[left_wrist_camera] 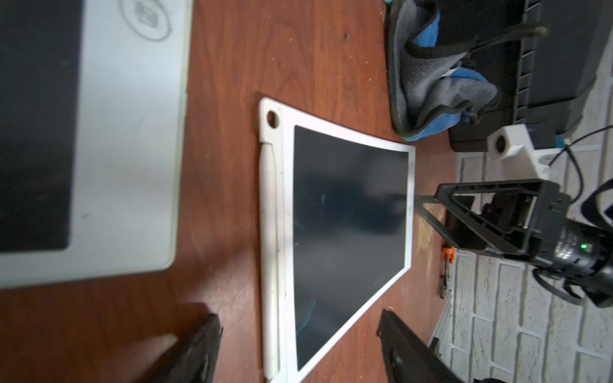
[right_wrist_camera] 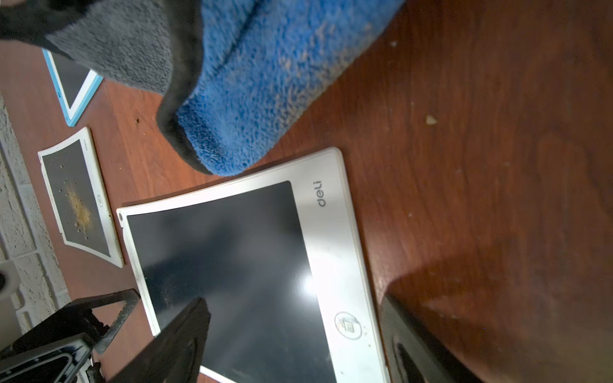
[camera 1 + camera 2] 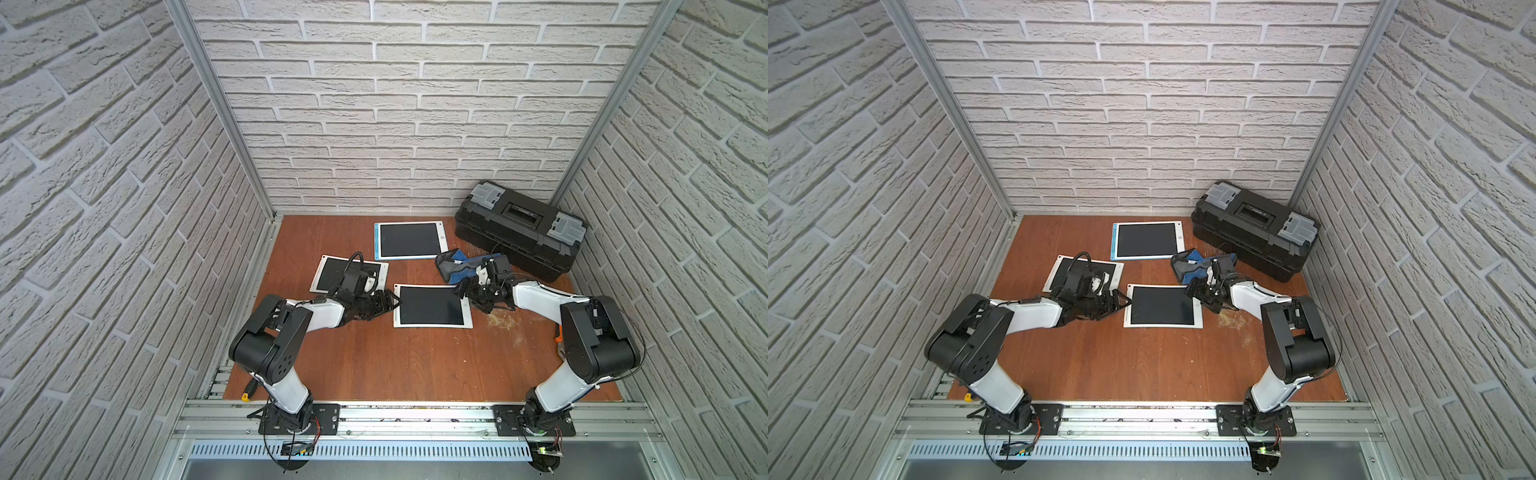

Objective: Wipe the drawing tablet
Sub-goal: Adjust the drawing tablet at the center of the board.

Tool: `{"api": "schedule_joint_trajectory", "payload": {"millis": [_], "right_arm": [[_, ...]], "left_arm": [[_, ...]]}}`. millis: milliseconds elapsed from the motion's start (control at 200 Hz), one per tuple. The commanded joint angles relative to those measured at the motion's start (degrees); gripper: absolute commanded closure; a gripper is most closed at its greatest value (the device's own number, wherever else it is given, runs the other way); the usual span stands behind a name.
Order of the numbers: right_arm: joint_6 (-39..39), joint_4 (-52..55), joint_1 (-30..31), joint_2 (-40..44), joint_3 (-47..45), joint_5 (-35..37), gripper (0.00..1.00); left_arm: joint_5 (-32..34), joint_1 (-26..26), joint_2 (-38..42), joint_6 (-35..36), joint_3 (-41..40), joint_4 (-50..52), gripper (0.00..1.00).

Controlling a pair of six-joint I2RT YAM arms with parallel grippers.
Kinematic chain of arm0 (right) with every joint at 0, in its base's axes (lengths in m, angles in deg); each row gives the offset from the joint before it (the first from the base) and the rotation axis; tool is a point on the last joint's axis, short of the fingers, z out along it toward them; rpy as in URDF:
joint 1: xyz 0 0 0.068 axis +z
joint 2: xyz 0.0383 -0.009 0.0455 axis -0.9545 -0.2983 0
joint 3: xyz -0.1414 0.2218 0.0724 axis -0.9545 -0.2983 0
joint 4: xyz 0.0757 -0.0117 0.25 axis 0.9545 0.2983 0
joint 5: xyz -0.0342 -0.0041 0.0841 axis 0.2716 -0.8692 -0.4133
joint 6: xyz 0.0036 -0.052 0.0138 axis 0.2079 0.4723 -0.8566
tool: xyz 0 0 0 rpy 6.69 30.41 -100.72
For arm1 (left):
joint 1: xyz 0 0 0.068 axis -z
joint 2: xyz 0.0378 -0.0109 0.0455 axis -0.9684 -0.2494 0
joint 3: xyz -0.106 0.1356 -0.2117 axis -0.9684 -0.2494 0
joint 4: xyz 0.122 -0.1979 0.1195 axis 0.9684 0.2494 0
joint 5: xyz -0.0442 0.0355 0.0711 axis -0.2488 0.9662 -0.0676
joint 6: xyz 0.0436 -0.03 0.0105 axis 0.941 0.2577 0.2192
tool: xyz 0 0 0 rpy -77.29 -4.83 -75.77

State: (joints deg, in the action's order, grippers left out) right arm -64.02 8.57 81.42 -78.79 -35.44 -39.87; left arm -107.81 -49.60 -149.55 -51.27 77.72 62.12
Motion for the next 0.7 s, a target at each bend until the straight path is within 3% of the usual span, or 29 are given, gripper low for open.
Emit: {"api": "schedule_joint_trajectory", "payload": {"millis": [0,360,695], "right_arm": [[1.56,-0.9,0.19,-1.83,-2.5,-2.48,0.18],[2.23,-2.99,-0.45,-4.54,-1.21,-7.46,0.19],[0.84,-6.5,-0.43,-6.18,-1.97,-12.05,0.19]], "left_arm": [[-1.86,-0.61,-4.47,-2.85,-0.99,-4.45,0.23],[-6.96,-2.02,-7.25,-6.78,-4.83,-12.96,0.26],[-12.71,-2.22,-5.04,-12.7,-9.4,-27.45,0.39]]}}
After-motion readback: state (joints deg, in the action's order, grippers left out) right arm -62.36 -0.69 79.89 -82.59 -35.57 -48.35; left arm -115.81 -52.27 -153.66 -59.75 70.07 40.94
